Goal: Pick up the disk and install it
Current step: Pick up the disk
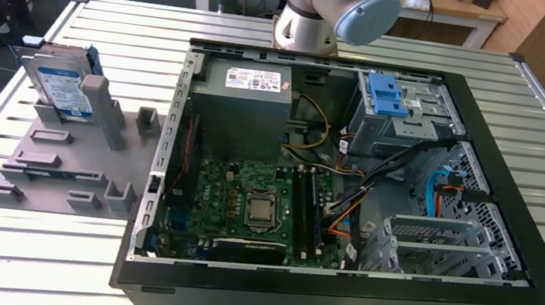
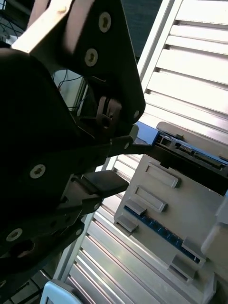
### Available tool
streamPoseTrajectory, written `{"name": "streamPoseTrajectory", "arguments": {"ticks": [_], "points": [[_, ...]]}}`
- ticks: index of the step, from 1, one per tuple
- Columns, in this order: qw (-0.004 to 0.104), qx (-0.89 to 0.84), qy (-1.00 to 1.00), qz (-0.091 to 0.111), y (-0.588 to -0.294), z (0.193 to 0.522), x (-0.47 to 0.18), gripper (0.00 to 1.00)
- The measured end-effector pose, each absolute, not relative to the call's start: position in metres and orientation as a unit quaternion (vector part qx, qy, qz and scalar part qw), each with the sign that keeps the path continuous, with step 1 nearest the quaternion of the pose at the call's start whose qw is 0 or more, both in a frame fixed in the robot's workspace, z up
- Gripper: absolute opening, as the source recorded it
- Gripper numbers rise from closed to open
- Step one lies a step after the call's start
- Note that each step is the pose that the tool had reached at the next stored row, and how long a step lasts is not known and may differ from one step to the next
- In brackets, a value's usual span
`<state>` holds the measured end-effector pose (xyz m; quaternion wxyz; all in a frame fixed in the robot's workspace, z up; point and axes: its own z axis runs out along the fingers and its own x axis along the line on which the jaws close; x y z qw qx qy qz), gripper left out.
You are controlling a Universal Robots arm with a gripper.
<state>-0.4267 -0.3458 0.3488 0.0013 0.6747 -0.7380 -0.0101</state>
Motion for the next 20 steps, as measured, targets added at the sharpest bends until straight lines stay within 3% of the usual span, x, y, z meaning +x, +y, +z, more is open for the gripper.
{"name": "streamPoseTrajectory", "arguments": {"ticks": [3, 4, 15, 18, 20], "points": [[-0.001, 0.677, -0.736, -0.008, -0.345, 0.344, -0.427, 0.41], [-0.002, 0.678, -0.735, -0.008, -0.344, 0.343, -0.427, 0.47], [-0.002, 0.691, -0.723, -0.007, -0.335, 0.335, -0.432, 0.48], [-0.002, 0.692, -0.722, -0.007, -0.335, 0.331, -0.434, 0.60], [-0.002, 0.692, -0.722, -0.007, -0.335, 0.328, -0.435, 0.60]]}}
